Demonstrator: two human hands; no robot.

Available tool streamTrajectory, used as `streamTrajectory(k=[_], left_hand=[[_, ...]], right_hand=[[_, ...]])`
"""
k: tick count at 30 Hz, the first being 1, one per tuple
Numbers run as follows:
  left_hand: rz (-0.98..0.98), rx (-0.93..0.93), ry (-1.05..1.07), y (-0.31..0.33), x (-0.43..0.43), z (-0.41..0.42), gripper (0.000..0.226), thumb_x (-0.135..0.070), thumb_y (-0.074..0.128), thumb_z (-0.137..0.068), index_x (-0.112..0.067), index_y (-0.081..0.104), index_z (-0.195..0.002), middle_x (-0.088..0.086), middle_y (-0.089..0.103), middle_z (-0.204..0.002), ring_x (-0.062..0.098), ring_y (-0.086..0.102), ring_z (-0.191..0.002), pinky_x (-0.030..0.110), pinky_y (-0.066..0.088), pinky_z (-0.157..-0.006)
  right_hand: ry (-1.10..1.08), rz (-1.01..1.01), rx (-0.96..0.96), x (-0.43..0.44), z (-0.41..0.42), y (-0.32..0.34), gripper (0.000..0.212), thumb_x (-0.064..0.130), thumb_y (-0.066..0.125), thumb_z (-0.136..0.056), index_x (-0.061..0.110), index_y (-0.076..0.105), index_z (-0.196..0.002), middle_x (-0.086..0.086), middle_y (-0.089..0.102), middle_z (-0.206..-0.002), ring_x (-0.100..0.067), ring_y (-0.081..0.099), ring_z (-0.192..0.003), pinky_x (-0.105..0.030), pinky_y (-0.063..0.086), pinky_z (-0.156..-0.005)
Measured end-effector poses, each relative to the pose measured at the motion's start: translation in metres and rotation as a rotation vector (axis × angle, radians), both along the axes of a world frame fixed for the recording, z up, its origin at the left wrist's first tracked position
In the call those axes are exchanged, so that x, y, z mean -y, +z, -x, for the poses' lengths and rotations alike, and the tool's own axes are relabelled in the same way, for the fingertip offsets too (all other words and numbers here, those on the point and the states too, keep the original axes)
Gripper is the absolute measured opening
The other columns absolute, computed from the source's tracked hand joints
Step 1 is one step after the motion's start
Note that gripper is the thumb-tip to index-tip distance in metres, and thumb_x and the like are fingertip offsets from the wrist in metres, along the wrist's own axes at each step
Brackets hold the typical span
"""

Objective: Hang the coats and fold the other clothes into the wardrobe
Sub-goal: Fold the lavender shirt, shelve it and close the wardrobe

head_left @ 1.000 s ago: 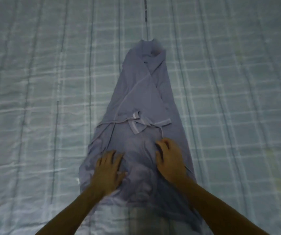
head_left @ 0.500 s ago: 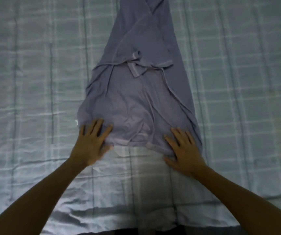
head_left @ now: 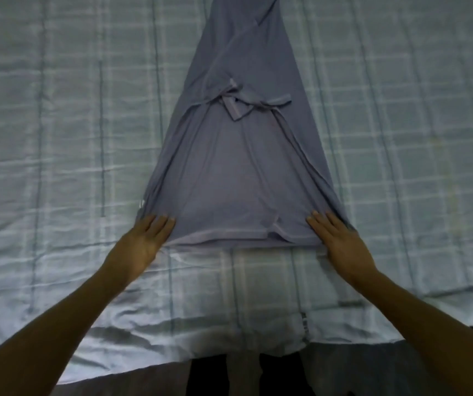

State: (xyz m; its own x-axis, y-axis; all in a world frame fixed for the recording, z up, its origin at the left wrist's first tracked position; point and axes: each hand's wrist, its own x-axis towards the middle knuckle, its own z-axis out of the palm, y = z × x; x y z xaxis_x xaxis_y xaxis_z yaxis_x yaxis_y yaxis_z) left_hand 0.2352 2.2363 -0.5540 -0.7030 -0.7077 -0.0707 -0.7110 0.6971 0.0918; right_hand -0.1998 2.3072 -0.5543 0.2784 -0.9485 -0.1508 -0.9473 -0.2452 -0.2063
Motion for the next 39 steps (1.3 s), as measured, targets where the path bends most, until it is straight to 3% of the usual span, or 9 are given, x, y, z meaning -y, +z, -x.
streamTrajectory(k=[4, 7, 10, 14, 20, 25, 28, 34, 39], left_hand=[[-0.092, 0.146, -0.005, -0.001, -0.018, 0.000, 0.059, -0.009, 0.066, -0.059, 0.002, 0.058, -0.117, 0.023, 0.066, -0.107, 0.043, 0.065, -0.088, 0.048, 0.056, -0.074], [-0.178, -0.002, 0.002, 0.008, -0.010, 0.007, 0.029, -0.033, 0.053, -0.078, -0.011, 0.071, -0.086, 0.009, 0.068, -0.083, 0.031, 0.063, -0.073, 0.034, 0.052, -0.065], [-0.132, -0.160, 0.033, 0.018, 0.007, 0.022, 0.033, -0.042, 0.053, -0.083, -0.015, 0.068, -0.071, 0.002, 0.064, -0.070, 0.024, 0.058, -0.065, 0.031, 0.044, -0.061], [-0.073, -0.199, 0.172, 0.009, 0.036, 0.063, 0.037, -0.034, 0.042, -0.091, -0.009, 0.063, -0.107, 0.016, 0.062, -0.107, 0.035, 0.060, -0.090, 0.039, 0.042, -0.081], [-0.212, -0.030, 0.139, -0.025, 0.011, 0.139, 0.063, -0.047, 0.036, -0.087, -0.023, 0.030, -0.146, 0.018, 0.028, -0.152, 0.039, 0.034, -0.135, 0.056, 0.032, -0.103], [-0.222, 0.009, -0.025, -0.039, -0.019, 0.165, 0.057, -0.038, 0.037, -0.087, -0.017, 0.041, -0.139, 0.018, 0.032, -0.150, 0.034, 0.030, -0.137, 0.053, 0.020, -0.108], [-0.229, -0.007, -0.050, -0.037, -0.021, 0.164, 0.050, -0.035, 0.039, -0.088, -0.013, 0.047, -0.133, 0.017, 0.037, -0.148, 0.034, 0.036, -0.135, 0.051, 0.023, -0.107], [-0.242, -0.320, -0.065, -0.024, -0.032, 0.106, 0.031, -0.023, 0.052, -0.079, -0.007, 0.070, -0.100, 0.015, 0.067, -0.105, 0.032, 0.054, -0.100, 0.040, 0.037, -0.092], [-0.105, -0.405, 0.268, -0.004, -0.033, 0.053, 0.019, -0.017, 0.047, -0.082, -0.008, 0.064, -0.083, 0.011, 0.059, -0.082, 0.031, 0.057, -0.075, 0.039, 0.039, -0.072]], right_hand=[[-0.075, -0.098, 0.019, -0.020, -0.006, 0.007, 0.063, -0.003, 0.044, -0.070, 0.009, 0.051, -0.132, -0.018, 0.057, -0.129, -0.042, 0.059, -0.110, -0.050, 0.057, -0.073], [-0.096, -0.053, 0.081, -0.015, -0.011, 0.012, 0.051, 0.015, 0.042, -0.072, 0.007, 0.065, -0.116, -0.017, 0.063, -0.119, -0.038, 0.063, -0.101, -0.047, 0.053, -0.082], [-0.214, 0.063, 0.247, 0.000, -0.014, 0.017, 0.044, 0.017, 0.041, -0.073, 0.008, 0.068, -0.107, -0.011, 0.065, -0.110, -0.031, 0.063, -0.092, -0.041, 0.051, -0.080], [-0.592, 0.160, 0.311, 0.016, -0.018, 0.008, 0.040, 0.026, 0.040, -0.091, 0.007, 0.060, -0.120, -0.017, 0.058, -0.121, -0.029, 0.054, -0.106, -0.031, 0.039, -0.095], [-1.024, -0.079, 0.150, 0.011, -0.020, -0.007, 0.057, 0.020, 0.057, -0.085, 0.007, 0.040, -0.137, -0.023, 0.057, -0.117, -0.039, 0.054, -0.102, -0.046, 0.043, -0.087], [-1.153, -0.001, 0.407, 0.026, -0.030, 0.024, 0.022, 0.018, 0.046, -0.088, 0.008, 0.061, -0.099, -0.008, 0.062, -0.078, -0.032, 0.062, -0.077, -0.032, 0.044, -0.064], [-0.965, 0.127, 0.452, 0.046, -0.070, 0.055, 0.028, 0.026, 0.045, -0.084, 0.016, 0.067, -0.099, -0.009, 0.067, -0.077, -0.026, 0.061, -0.070, -0.029, 0.043, -0.062], [-0.274, -0.308, 0.304, 0.032, -0.164, 0.045, 0.041, 0.055, 0.044, -0.091, 0.022, 0.069, -0.097, -0.003, 0.071, -0.089, -0.022, 0.065, -0.080, -0.028, 0.046, -0.065], [-0.239, 0.020, 0.241, 0.039, -0.155, 0.015, 0.024, 0.024, 0.048, -0.081, 0.009, 0.064, -0.070, -0.012, 0.061, -0.079, -0.030, 0.058, -0.069, -0.031, 0.045, -0.056]])
